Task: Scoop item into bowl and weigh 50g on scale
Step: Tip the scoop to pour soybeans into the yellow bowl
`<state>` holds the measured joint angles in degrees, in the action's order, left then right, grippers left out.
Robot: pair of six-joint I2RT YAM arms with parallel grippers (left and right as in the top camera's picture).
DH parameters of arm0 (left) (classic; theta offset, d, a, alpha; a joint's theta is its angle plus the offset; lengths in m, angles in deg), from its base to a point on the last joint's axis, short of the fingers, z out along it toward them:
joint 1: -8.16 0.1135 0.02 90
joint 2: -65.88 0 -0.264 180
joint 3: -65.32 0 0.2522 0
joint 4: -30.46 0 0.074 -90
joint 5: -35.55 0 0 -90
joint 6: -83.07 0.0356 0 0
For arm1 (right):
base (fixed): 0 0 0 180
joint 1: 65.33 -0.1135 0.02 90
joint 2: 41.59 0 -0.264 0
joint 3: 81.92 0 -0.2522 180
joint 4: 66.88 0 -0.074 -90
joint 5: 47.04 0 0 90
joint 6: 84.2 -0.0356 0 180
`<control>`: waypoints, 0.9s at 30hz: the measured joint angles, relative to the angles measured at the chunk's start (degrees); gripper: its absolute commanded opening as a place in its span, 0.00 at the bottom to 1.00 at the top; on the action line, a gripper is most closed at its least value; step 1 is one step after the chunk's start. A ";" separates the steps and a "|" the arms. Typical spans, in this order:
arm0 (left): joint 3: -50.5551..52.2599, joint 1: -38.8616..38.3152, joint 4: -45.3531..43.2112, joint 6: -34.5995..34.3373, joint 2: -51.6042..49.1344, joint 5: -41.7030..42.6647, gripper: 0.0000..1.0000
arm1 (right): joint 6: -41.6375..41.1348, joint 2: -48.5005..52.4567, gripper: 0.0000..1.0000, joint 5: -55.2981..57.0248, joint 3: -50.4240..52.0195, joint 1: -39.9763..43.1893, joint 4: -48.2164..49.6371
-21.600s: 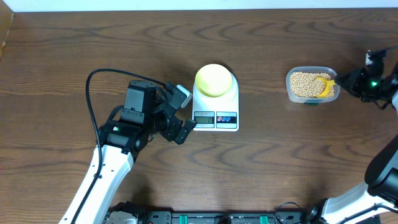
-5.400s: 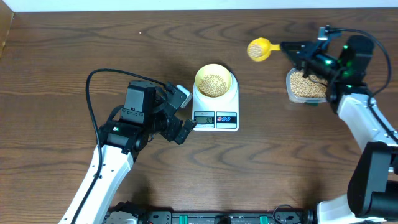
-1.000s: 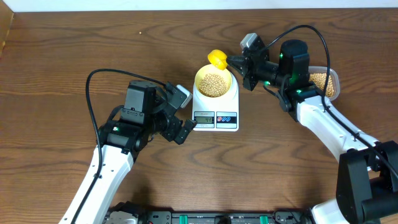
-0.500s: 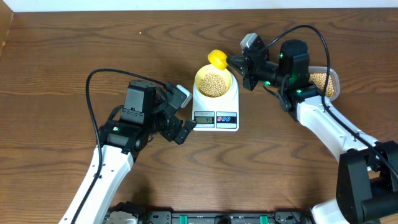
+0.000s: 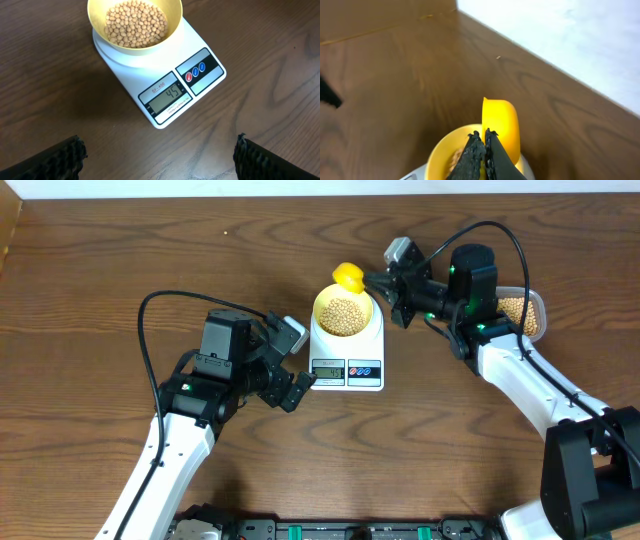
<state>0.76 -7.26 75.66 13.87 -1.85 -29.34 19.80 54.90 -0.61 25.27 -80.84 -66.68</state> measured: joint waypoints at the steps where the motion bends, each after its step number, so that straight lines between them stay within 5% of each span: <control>1: 0.00 0.00 0.00 0.00 0.00 0.00 0.97 | 0.22 0.00 0.01 -0.61 0.00 0.00 -1.33; 27: 0.00 0.00 0.02 0.00 0.00 0.00 0.97 | 2.32 0.04 0.01 -0.59 0.02 1.44 -2.80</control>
<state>0.76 -7.26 75.68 13.87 -1.85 -29.34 22.12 54.94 -1.20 25.29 -79.39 -69.48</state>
